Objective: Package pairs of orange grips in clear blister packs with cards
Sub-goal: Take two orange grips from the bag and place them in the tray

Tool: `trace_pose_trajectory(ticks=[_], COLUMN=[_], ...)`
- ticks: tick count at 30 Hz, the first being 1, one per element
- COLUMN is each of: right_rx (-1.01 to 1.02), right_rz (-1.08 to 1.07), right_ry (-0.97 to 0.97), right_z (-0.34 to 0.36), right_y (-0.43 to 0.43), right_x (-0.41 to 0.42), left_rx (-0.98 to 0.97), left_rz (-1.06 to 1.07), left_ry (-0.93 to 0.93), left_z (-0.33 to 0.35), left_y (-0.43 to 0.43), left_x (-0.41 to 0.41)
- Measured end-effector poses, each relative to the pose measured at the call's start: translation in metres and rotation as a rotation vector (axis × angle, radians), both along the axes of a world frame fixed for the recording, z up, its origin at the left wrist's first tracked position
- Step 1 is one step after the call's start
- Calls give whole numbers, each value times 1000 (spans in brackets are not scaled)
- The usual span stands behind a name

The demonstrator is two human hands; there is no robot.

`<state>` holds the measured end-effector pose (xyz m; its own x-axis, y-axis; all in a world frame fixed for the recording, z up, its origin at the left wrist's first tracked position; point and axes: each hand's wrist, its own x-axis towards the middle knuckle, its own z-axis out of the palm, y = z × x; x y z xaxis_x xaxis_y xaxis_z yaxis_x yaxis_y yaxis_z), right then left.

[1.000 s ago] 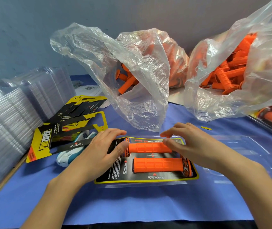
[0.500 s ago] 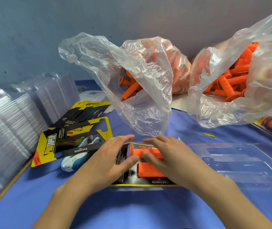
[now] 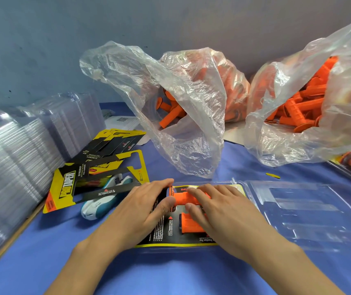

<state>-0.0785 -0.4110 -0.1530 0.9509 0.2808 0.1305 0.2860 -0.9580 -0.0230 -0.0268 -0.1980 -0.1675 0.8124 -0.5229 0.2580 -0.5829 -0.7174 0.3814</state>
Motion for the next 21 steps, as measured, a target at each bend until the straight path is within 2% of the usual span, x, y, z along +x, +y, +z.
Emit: trace_pose_trajectory(ticks=[8, 16, 21], right_rx=[-14, -35, -1], right_rz=[-32, -49, -38], right_ry=[-58, -103, -87], right_z=[-4, -2, -2], right_y=[2, 2, 3], right_x=[-5, -7, -8], left_rx=[107, 7, 50], left_rz=[16, 12, -6], left_ry=[-149, -86, -137], left_z=[-5, -15, -16], left_y=[15, 36, 41], left_x=[-5, -1, -3])
